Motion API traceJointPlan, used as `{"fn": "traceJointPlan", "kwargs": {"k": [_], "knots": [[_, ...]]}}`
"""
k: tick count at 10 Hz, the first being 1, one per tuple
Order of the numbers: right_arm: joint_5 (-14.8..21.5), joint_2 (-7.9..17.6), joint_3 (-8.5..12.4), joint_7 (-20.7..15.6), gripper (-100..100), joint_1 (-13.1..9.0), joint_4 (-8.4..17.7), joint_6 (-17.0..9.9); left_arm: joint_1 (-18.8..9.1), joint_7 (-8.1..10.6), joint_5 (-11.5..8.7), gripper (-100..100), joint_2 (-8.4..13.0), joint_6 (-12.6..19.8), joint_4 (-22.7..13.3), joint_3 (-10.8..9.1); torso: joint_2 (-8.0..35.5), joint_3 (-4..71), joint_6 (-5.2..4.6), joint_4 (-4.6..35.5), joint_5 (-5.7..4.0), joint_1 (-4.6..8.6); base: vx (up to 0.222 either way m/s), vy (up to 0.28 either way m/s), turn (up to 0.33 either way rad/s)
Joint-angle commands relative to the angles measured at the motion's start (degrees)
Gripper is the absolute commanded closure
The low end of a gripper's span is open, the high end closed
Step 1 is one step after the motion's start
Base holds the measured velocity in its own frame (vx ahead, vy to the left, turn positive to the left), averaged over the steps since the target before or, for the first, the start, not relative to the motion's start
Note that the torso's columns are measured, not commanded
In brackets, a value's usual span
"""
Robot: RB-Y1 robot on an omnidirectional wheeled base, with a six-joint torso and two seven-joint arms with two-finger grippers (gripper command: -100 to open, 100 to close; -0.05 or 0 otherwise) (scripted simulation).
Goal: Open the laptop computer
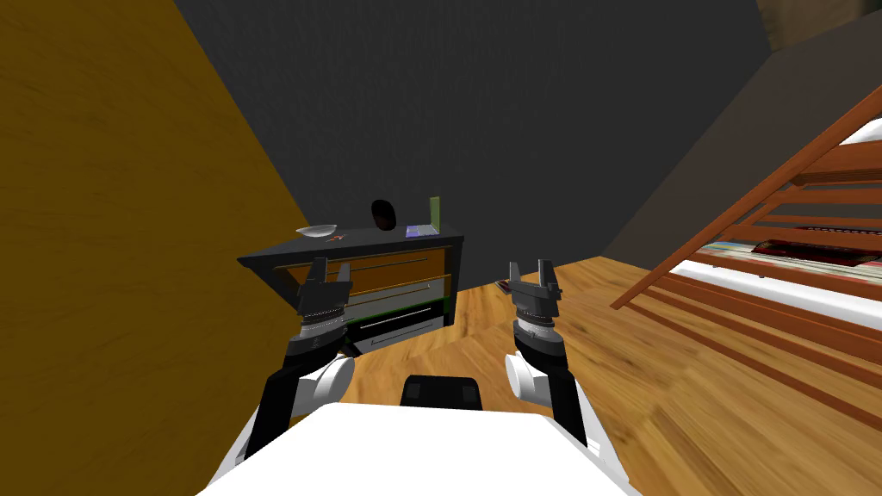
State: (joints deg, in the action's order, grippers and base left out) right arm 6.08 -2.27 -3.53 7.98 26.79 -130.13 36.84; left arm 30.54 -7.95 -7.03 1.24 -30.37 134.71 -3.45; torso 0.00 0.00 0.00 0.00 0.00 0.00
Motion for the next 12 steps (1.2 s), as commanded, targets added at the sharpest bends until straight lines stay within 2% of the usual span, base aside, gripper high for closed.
{"fn": "traceJointPlan", "kwargs": {"k": [1,9,10,12], "knots": [[0.0,0.0,0.0,0.0,0,0.0,0.0,0.0,0.0,0.00,0.0,0,0.0,0.0,0.0,0.00,2.3,4.7,0.00,2.3,0.00,0.00,0.000,0.000,0.000],[0.0,0.0,0.0,0.0,0,0.0,0.0,0.0,0.0,0.00,0.0,0,0.0,0.0,0.0,0.00,35.4,70.7,0.00,35.4,0.00,0.00,0.000,0.000,0.000],[0.0,0.0,0.0,0.0,0,0.0,0.0,0.0,-1.8,-0.01,1.0,-100,2.5,1.4,0.2,-0.05,39.6,79.2,0.00,39.6,0.00,0.00,0.020,-0.033,0.026],[0.0,0.0,0.0,0.0,0,0.0,0.0,0.0,-4.4,-0.03,2.4,-100,4.4,3.4,0.5,-0.12,42.0,84.3,0.00,42.0,-0.05,0.19,0.039,-0.084,0.043]]}}
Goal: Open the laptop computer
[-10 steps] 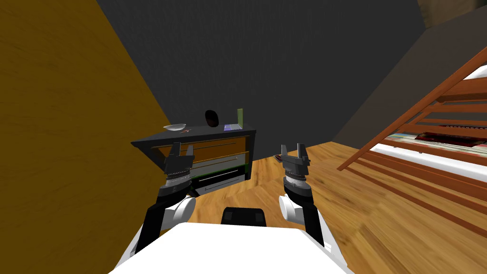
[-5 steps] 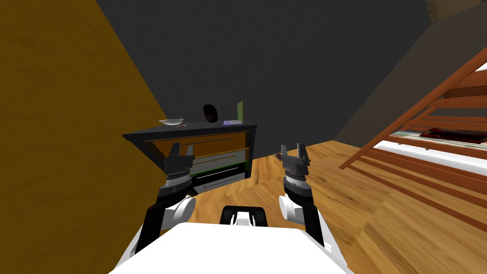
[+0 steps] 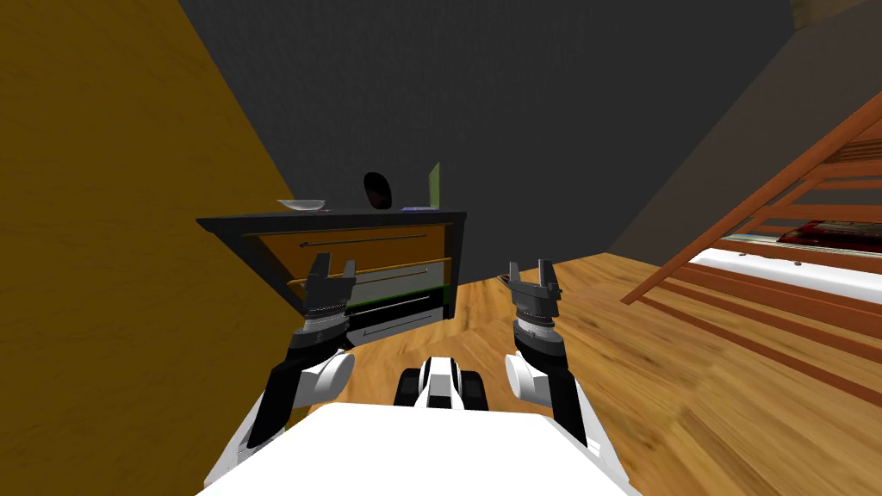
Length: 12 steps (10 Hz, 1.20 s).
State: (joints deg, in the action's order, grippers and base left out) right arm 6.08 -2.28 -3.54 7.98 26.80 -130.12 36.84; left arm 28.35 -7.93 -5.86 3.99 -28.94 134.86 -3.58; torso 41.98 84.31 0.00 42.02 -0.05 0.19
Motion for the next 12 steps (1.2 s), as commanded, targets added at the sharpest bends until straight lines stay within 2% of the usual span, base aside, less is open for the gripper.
{"fn": "traceJointPlan", "kwargs": {"k": [1,5,6,7,8,9,10,11,12], "knots": [[0.0,0.0,0.0,0.0,0,0.0,0.0,0.0,-3.8,-0.07,2.2,-100,2.4,3.2,0.5,-0.03,0.1,0.3,0.00,0.2,0.00,-0.03,0.053,-0.082,0.037],[0.0,0.0,0.0,0.0,0,0.0,0.0,0.0,-11.8,-0.18,6.9,-100,5.1,9.6,1.3,-0.26,0.3,0.2,0.01,0.3,0.03,-0.12,0.053,-0.115,0.052],[0.0,0.0,0.0,0.0,0,0.0,0.0,0.0,-12.4,-0.18,6.9,-100,5.1,10.0,1.3,-0.26,0.3,0.2,0.01,0.3,0.04,-0.14,0.040,-0.099,0.017],[0.0,0.0,0.0,0.0,0,0.0,0.0,0.0,-14.6,-0.23,8.2,-100,5.6,12.1,1.5,-0.32,0.4,0.2,0.00,0.3,0.08,-0.28,0.051,-0.088,0.044],[0.0,0.0,0.0,0.0,0,0.0,0.0,0.0,-15.0,-0.23,8.2,-100,5.6,12.1,1.5,-0.32,0.3,0.3,0.01,0.3,0.09,-0.29,0.044,-0.059,0.019],[0.0,0.0,0.0,0.0,0,0.0,0.0,0.0,-17.1,-0.29,9.7,-100,6.0,14.3,1.7,-0.38,0.3,0.3,0.01,0.3,0.10,-0.34,0.037,-0.065,0.039],[0.0,0.0,0.0,0.0,0,0.0,0.0,0.0,-17.7,-0.29,9.7,-100,6.0,14.3,1.7,-0.38,0.3,0.2,0.01,0.3,0.07,-0.23,0.037,-0.063,0.019],[0.0,0.0,0.0,0.0,0,0.0,0.0,0.0,-20.2,-0.36,11.1,-100,6.3,16.6,1.9,-0.44,0.3,0.2,0.00,0.3,0.06,-0.20,0.043,-0.078,0.033],[0.0,0.0,0.0,0.0,0,0.0,0.0,0.0,-20.6,-0.36,11.1,-100,6.3,16.6,1.9,-0.44,0.3,0.3,0.00,0.3,0.03,-0.12,0.039,-0.066,0.024]]}}
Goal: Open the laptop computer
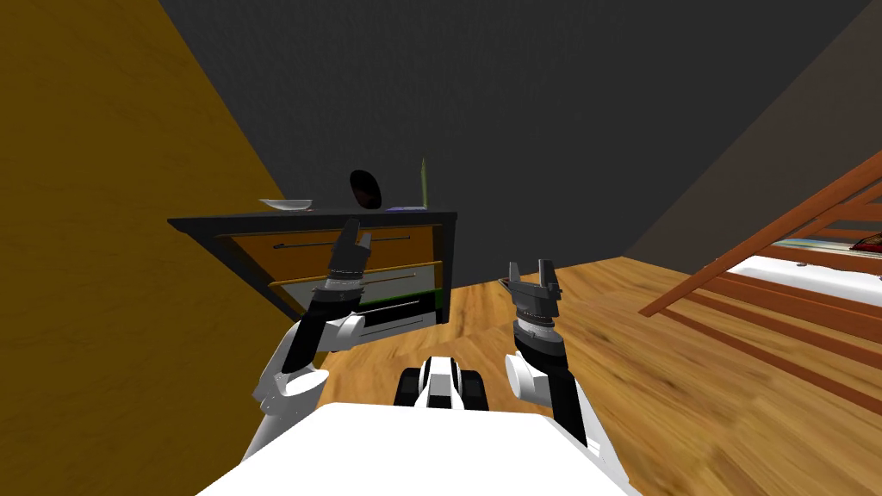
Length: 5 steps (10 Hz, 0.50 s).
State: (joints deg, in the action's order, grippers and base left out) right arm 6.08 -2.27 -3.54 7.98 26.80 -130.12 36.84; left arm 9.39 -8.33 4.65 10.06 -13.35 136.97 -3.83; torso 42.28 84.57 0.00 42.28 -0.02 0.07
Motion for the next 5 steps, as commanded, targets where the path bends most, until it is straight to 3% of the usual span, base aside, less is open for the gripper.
{"fn": "traceJointPlan", "kwargs": {"k": [1,2,5], "knots": [[0.0,0.0,0.0,0.0,0,0.0,0.0,0.0,-3.8,-0.06,2.1,-100,0.5,3.5,-0.1,-0.24,0.0,0.0,0.00,0.0,0.02,-0.07,0.041,-0.076,0.044],[0.0,0.0,0.0,0.0,0,0.0,0.0,0.0,-4.6,-0.06,2.1,-100,0.5,3.5,-0.1,-0.24,0.0,0.0,0.00,0.0,0.02,-0.05,0.034,-0.060,0.023],[0.0,0.0,0.0,0.0,0,0.0,0.0,0.0,-9.7,-0.34,5.2,-100,0.9,8.3,0.1,-0.33,0.0,0.0,0.00,0.0,0.02,-0.06,0.047,-0.078,0.033]]}}
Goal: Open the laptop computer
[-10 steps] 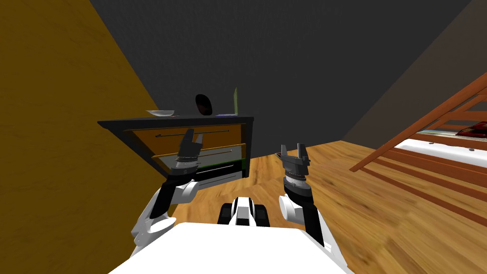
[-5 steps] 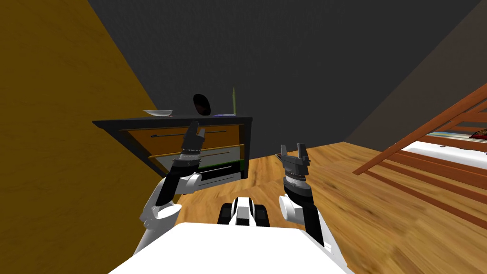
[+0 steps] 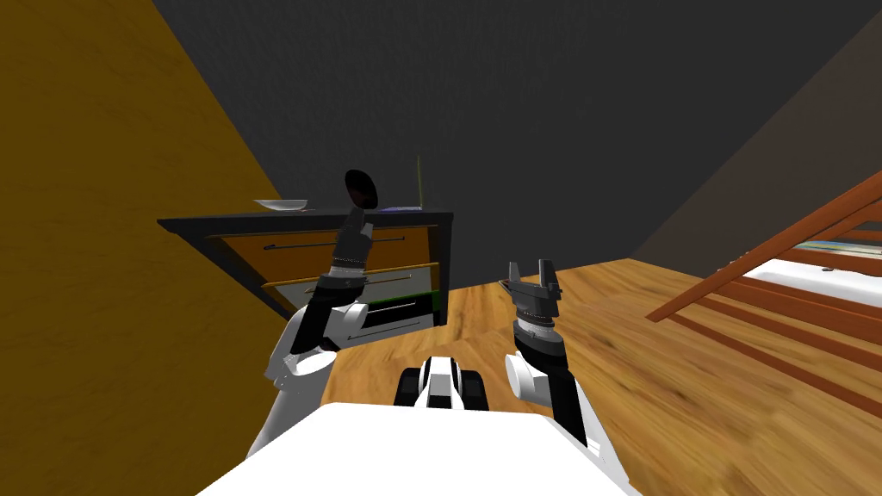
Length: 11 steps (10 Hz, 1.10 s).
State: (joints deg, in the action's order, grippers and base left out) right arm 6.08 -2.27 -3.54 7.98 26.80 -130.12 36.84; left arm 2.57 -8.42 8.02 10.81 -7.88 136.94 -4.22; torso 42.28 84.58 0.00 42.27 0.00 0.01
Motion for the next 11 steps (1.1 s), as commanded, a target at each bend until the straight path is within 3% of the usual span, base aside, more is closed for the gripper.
{"fn": "traceJointPlan", "kwargs": {"k": [1,2,3,6,11], "knots": [[0.0,0.0,0.0,0.0,0,0.0,0.0,0.0,-3.9,-0.25,1.8,-100,0.1,3.2,0.1,0.06,0.0,0.0,0.00,0.0,0.00,0.01,0.039,-0.066,0.021],[0.0,0.0,0.0,0.0,0,0.0,0.0,0.0,-6.0,-0.44,3.3,-100,0.2,5.4,0.2,0.04,0.0,0.0,0.00,0.0,0.01,-0.04,0.060,-0.079,0.034],[0.0,0.0,0.0,0.0,0,0.0,0.0,0.0,-7.0,-0.44,3.3,-100,0.2,6.0,0.2,0.04,0.0,0.0,0.00,0.0,0.00,0.01,0.046,-0.064,0.019],[0.0,0.0,0.0,0.0,0,0.0,0.0,0.0,-11.9,-0.94,6.2,-100,0.3,10.6,0.0,0.05,0.0,0.0,0.00,0.0,0.01,-0.04,0.046,-0.060,0.025],[0.0,0.0,0.0,0.0,0,0.0,0.0,0.0,-19.3,-1.60,8.8,-100,0.2,18.0,-0.5,0.14,0.0,0.0,0.00,0.0,0.01,-0.03,0.046,-0.054,0.017]]}}
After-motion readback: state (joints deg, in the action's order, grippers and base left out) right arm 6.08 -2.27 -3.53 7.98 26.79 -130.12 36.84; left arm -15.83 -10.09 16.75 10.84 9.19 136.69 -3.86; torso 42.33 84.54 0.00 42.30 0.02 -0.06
